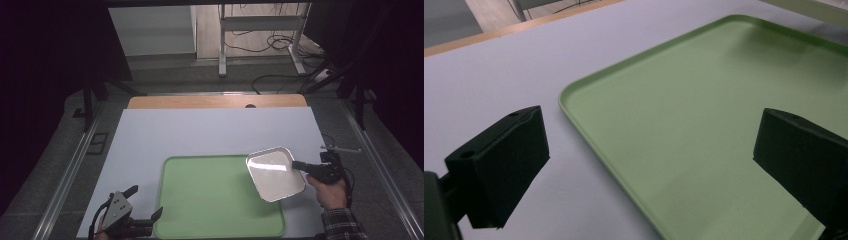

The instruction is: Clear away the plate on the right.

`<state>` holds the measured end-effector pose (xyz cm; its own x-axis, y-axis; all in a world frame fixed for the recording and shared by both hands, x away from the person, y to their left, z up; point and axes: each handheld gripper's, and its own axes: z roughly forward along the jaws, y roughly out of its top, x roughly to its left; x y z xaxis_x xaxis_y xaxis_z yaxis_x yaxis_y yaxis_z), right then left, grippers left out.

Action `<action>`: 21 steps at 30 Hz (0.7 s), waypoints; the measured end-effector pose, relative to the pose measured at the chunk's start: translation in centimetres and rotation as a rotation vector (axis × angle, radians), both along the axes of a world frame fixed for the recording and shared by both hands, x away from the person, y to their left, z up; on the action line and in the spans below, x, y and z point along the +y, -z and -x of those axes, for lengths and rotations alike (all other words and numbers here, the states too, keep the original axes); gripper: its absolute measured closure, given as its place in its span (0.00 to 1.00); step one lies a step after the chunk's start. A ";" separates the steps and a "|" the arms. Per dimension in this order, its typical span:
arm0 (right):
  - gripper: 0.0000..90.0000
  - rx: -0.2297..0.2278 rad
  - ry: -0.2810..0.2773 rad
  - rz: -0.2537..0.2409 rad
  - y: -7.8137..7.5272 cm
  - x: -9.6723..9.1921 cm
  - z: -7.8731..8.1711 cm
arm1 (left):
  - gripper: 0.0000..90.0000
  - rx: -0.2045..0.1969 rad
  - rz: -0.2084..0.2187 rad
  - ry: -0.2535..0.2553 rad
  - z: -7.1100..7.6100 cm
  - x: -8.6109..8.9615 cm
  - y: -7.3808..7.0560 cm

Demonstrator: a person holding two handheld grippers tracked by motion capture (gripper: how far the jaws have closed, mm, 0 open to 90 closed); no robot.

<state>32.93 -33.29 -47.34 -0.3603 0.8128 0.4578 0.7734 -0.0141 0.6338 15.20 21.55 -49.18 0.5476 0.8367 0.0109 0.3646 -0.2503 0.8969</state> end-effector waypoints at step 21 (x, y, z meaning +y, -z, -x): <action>0.99 0.014 -0.086 0.031 0.7 6.0 -0.7 | 0.01 -0.002 0.003 0.000 0.0 0.0 0.0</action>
<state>33.62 -27.25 -48.08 -0.4234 0.7926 0.4387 0.7797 0.0722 0.6220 15.20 21.57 -49.17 0.5475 0.8367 0.0099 0.3626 -0.2479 0.8984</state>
